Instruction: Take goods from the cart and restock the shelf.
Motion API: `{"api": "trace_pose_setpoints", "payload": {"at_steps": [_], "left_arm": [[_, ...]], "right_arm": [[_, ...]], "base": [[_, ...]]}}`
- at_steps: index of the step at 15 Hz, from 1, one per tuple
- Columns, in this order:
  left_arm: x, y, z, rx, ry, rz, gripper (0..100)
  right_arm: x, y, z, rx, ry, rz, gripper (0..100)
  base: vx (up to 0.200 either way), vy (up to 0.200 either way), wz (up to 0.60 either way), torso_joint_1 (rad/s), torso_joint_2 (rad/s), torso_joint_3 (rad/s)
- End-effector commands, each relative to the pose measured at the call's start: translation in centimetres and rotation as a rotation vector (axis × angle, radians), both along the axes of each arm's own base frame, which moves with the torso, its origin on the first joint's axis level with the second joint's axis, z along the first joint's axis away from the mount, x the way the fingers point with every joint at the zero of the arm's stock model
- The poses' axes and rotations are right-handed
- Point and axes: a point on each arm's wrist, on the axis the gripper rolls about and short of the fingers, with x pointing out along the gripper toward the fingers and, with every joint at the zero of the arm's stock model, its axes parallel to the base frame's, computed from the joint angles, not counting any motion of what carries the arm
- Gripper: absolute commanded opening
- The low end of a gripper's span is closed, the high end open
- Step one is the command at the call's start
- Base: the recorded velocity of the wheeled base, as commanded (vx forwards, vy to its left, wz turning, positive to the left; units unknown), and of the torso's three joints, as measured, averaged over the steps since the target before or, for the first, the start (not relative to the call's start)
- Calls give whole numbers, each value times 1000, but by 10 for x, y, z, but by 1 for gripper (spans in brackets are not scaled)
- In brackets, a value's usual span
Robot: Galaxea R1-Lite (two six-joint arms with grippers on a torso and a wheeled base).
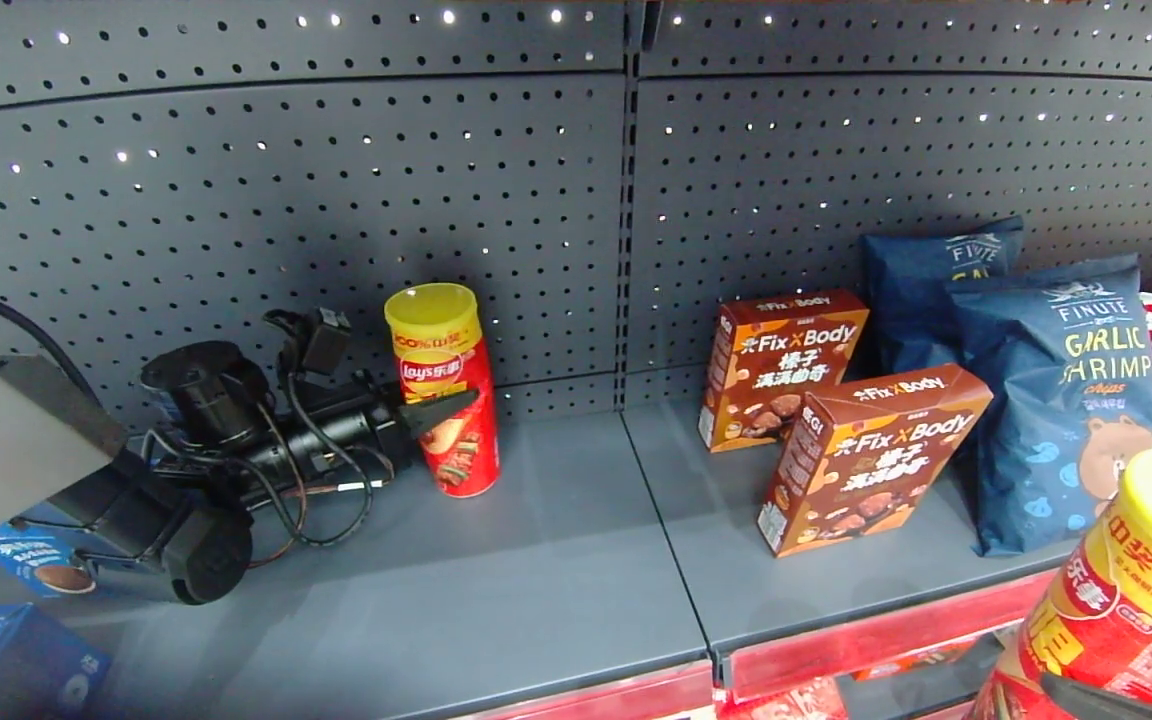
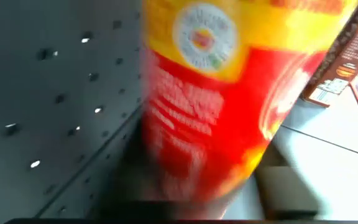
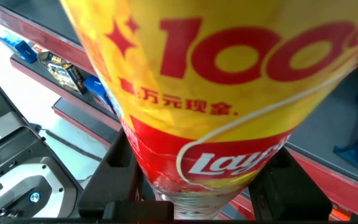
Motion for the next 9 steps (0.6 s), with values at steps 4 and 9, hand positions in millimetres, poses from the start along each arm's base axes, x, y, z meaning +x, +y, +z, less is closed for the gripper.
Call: {"api": "trace_pose_setpoints", "payload": {"at_steps": [4,9], "left_arm": [[-19,-4,12,-1,-6,-14,0],[-66,-5,31,-1,-8,-12,0]], "right_arm": [[0,0,-2,-3,3,-1,0],[0,0,-3,-6,6,-1,0]], "base": [[0,0,0,0,0,0],[0,0,0,0,0,0]]}}
